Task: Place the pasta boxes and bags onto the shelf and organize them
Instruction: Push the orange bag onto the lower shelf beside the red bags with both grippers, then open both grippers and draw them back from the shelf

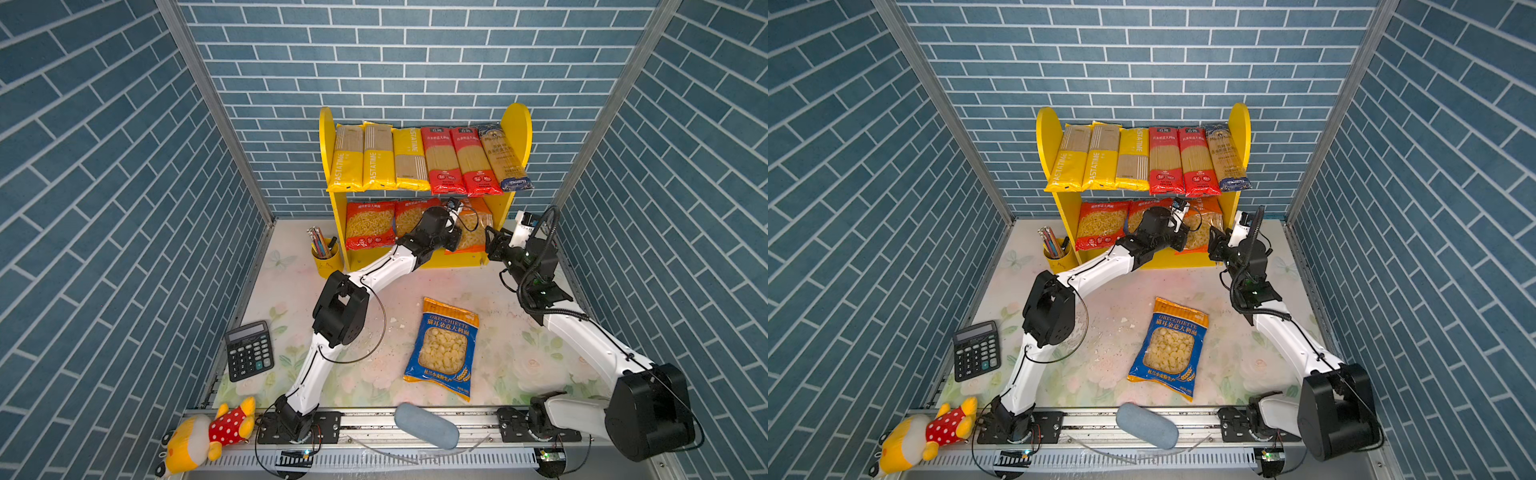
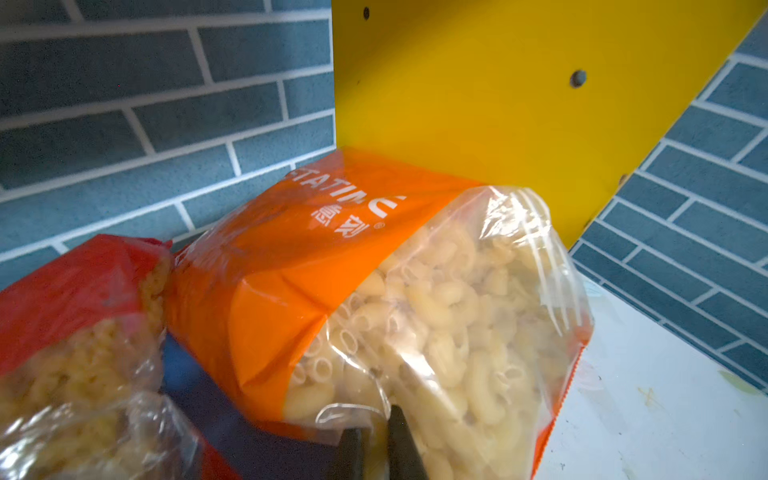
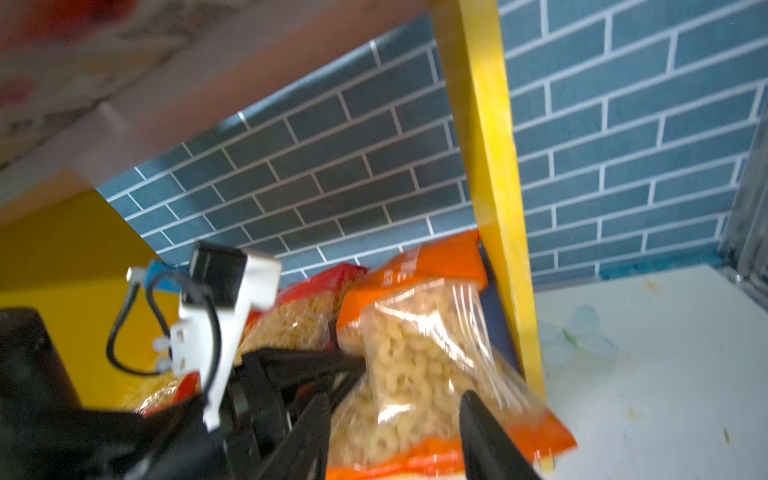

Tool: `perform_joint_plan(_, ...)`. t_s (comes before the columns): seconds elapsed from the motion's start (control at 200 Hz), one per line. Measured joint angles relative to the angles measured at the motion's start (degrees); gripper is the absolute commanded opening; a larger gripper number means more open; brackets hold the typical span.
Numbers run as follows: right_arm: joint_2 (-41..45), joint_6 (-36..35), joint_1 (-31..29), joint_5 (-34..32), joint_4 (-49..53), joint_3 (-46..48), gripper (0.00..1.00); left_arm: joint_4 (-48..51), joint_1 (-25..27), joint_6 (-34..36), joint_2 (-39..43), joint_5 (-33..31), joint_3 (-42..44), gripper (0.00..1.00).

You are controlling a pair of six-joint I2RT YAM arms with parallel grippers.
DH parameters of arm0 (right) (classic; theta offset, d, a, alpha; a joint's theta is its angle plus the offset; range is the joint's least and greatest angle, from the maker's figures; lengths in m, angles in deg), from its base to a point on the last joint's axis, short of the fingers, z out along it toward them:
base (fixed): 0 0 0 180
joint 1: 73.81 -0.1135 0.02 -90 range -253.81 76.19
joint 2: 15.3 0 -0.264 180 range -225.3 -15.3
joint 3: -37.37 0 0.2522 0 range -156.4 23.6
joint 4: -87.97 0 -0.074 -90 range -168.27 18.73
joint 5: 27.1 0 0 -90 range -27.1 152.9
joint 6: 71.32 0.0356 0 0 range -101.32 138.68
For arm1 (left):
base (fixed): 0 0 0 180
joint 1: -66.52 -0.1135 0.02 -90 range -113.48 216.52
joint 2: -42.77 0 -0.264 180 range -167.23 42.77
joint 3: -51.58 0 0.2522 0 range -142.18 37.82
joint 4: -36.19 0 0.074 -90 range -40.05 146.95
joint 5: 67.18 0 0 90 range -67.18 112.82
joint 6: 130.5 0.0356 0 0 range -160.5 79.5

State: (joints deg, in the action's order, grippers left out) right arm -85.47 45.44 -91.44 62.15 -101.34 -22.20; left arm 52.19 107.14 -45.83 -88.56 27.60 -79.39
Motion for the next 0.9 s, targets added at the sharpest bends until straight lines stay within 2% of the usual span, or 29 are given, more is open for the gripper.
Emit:
perform_joint_plan(0.14,1.5,9.0,0.0,1.0,1.9,7.5,0.61,2.8,-0.1,0.0,-1.5,0.9,-3.4,0.14)
perform_joint_plan(0.24,0.4,15.1,0.0,2.3,1.6,11.0,0.63,4.2,-0.1,0.3,-1.5,1.1,-3.4,0.28)
perform_joint_plan(0.3,-1.4,18.2,0.0,3.2,0.4,11.1,0.62,4.3,-0.1,0.5,-1.3,1.2,-2.8,0.34)
perform_joint_plan(0.6,-14.9,25.9,0.0,4.9,-10.4,8.0,0.59,4.8,-0.4,2.0,4.8,0.8,5.1,0.48)
perform_joint_plan(0.725,-19.7,27.5,0.0,5.1,-14.1,4.6,0.53,3.1,-0.5,1.8,10.5,0.7,12.5,0.50)
perform_joint_plan(0.9,-23.3,29.6,0.1,6.1,-15.7,-1.6,0.30,-0.7,0.0,0.7,19.6,0.2,25.6,0.51)
